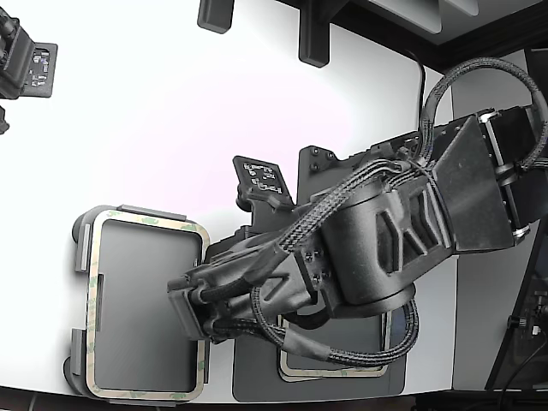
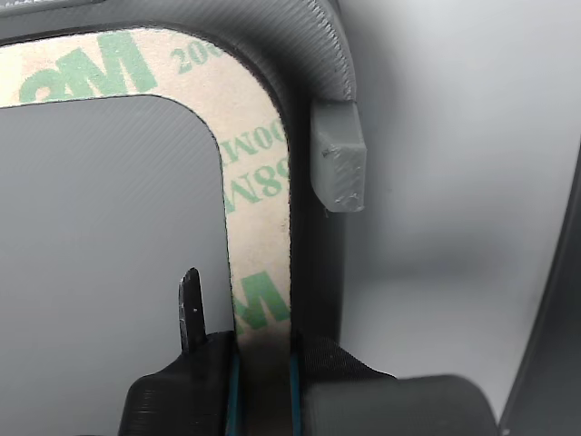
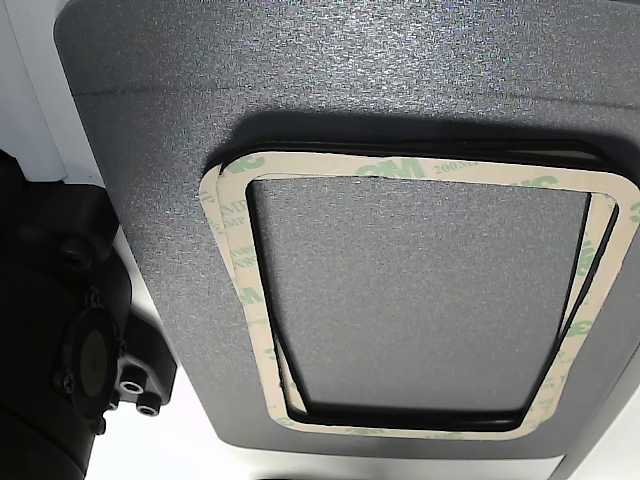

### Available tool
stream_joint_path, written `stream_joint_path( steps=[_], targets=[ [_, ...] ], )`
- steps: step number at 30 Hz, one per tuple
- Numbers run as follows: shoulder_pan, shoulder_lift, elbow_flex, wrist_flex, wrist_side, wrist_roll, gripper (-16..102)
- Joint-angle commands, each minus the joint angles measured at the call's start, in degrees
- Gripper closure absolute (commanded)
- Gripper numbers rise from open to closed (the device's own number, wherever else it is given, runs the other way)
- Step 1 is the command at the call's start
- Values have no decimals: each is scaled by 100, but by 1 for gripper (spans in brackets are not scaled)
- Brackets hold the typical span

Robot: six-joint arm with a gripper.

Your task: Grab top frame and put it into gray box.

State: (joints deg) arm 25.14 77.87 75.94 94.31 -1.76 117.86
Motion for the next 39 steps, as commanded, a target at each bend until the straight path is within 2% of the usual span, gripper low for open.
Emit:
stream_joint_path(
  steps=[1, 37, 39],
  targets=[
    [-88, 97, -114, 62, -18, 0, 99],
    [-105, -79, -149, 44, 35, -35, 98],
    [-105, -97, -123, 0, 62, -26, 94]
  ],
)
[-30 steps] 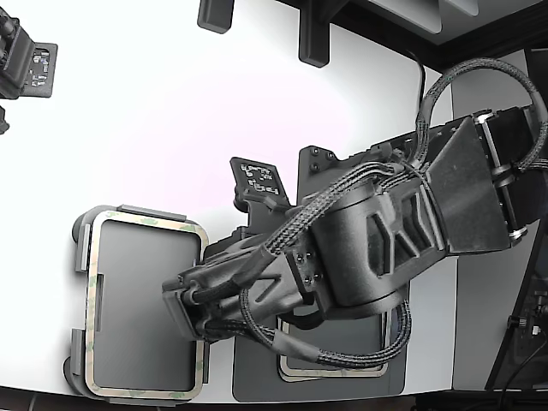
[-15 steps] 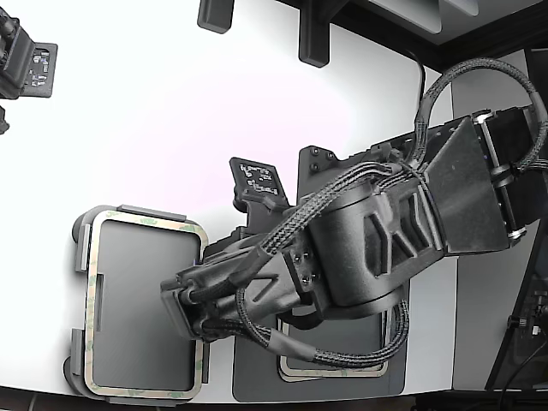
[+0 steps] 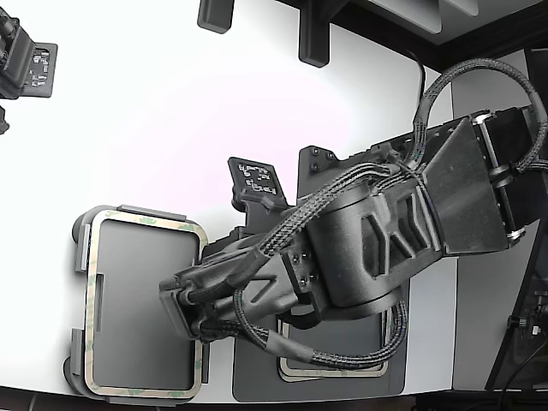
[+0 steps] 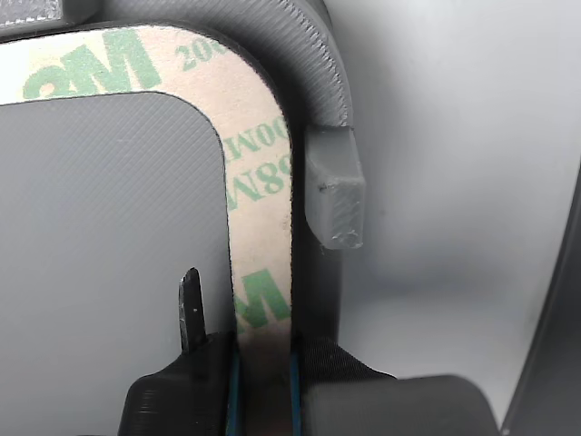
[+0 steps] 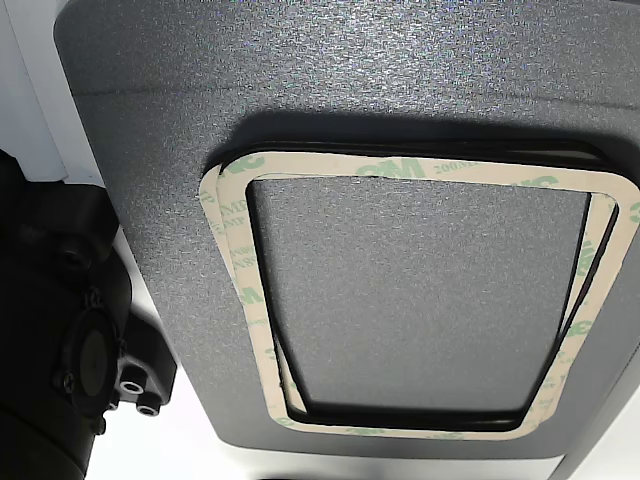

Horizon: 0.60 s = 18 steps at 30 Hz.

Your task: Grab top frame and put it into gray box.

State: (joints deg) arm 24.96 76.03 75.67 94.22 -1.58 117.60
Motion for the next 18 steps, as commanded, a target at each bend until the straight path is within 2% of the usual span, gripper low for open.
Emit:
stream_joint_path(
  steps=[1, 6, 7, 8, 9, 11, 16, 18],
  targets=[
    [-88, 79, -105, 18, 44, 18, 94],
    [-88, 123, -79, 35, 18, 35, 89],
    [-88, 123, -88, 35, 44, 26, 80],
    [-88, 123, -114, 35, 44, 18, 12],
    [-88, 123, -149, 35, 35, -9, -2],
    [-88, 114, -211, 44, 44, 0, -14],
    [-70, 114, -360, 35, 132, -9, -14],
    [-62, 105, -545, 44, 308, -53, -14]
  ],
)
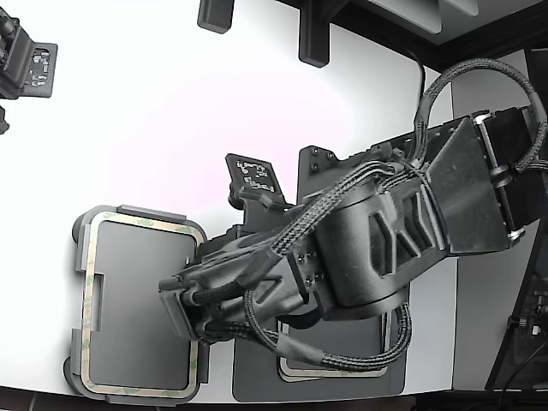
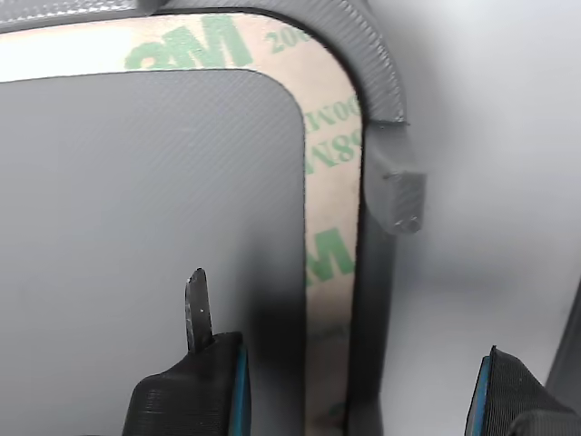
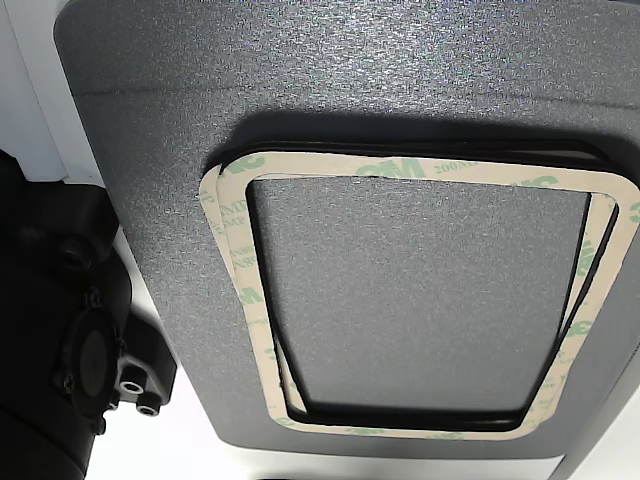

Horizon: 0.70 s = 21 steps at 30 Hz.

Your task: Grab top frame and put it into gray box.

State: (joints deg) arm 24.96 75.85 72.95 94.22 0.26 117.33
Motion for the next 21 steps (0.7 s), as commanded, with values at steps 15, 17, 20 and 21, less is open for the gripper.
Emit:
stream_joint_path(
  steps=[15, 17, 20, 21],
  targets=[
    [-308, 1723, 650, -1494, 1767, -3929, -14],
    [-413, 2373, 1459, -2048, 2188, -5010, -14],
    [-756, 3437, 2628, -2874, 2180, -6627, -14],
    [-896, 3753, 2927, -3059, 2048, -7084, -14]
  ],
)
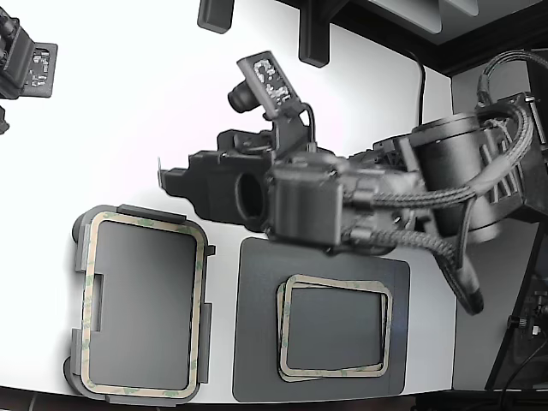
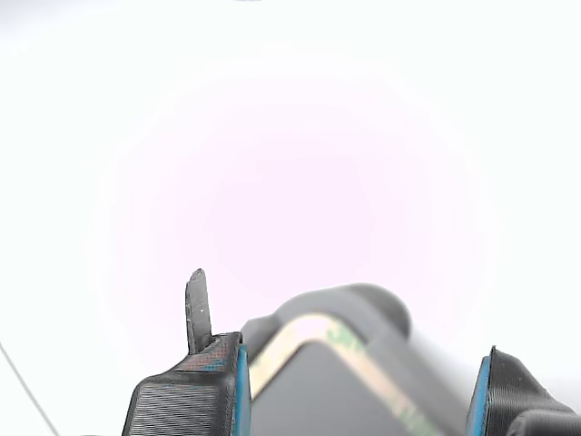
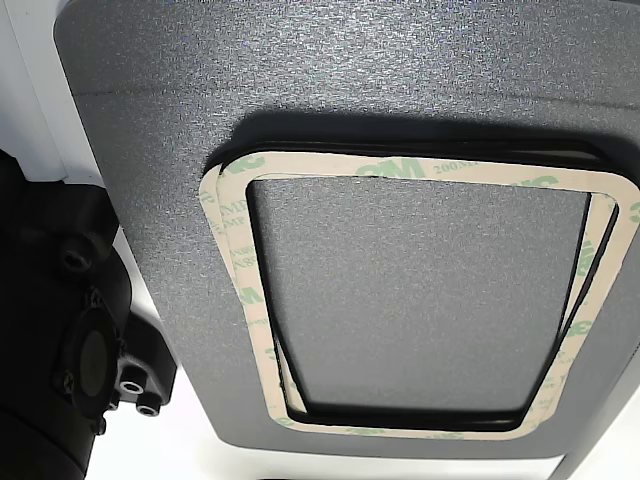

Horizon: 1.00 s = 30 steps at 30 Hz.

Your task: Grab top frame and put it into gray box.

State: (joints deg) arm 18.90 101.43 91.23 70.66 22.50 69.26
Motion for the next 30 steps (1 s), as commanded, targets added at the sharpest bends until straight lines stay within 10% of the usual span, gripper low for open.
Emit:
stream_joint_path(
  steps=[1, 14, 30],
  targets=[
    [-457, 1512, 1397, -844, -360, -2698, -14],
    [-2575, 5616, 5010, -1793, -2399, -6416, -14],
    [-2602, 6794, 5994, -1529, -2479, -6548, -14]
  ],
)
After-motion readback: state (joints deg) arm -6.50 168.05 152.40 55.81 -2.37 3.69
